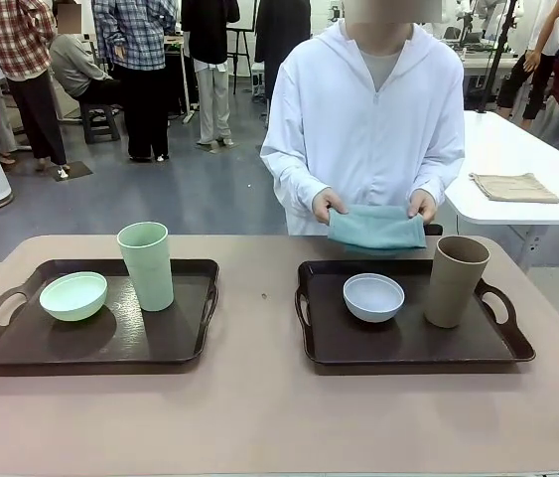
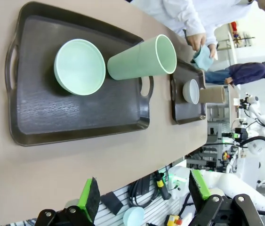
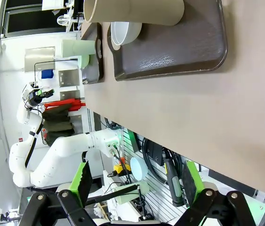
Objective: Set up a tray with a mat and arrange the tableware.
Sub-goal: Pick up the Picnic Bowl and Reusable plastic cup from the Handle tray in front of the human's position and hold them in the air.
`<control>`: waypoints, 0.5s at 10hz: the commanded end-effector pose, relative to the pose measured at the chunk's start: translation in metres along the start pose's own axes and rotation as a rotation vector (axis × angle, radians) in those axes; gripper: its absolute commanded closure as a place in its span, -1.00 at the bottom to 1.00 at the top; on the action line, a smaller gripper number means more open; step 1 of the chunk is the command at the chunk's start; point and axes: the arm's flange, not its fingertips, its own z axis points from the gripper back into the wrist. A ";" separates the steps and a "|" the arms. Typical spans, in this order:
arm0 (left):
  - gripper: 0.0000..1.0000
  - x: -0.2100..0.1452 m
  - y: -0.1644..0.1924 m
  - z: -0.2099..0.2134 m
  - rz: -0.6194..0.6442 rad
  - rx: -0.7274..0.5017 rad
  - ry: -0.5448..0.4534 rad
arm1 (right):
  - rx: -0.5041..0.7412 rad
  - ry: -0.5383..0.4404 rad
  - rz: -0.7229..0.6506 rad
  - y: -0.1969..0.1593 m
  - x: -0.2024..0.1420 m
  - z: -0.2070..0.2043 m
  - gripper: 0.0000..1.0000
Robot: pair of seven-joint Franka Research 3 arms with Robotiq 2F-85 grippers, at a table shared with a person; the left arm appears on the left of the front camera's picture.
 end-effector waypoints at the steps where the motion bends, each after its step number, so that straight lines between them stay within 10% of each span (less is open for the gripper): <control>1: -1.00 -0.001 0.002 0.001 -0.009 -0.005 0.005 | 0.006 -0.006 -0.003 0.000 0.000 0.000 -1.00; 5: -1.00 -0.001 0.002 0.001 -0.009 -0.005 0.005 | 0.006 -0.006 -0.003 0.000 0.000 0.000 -1.00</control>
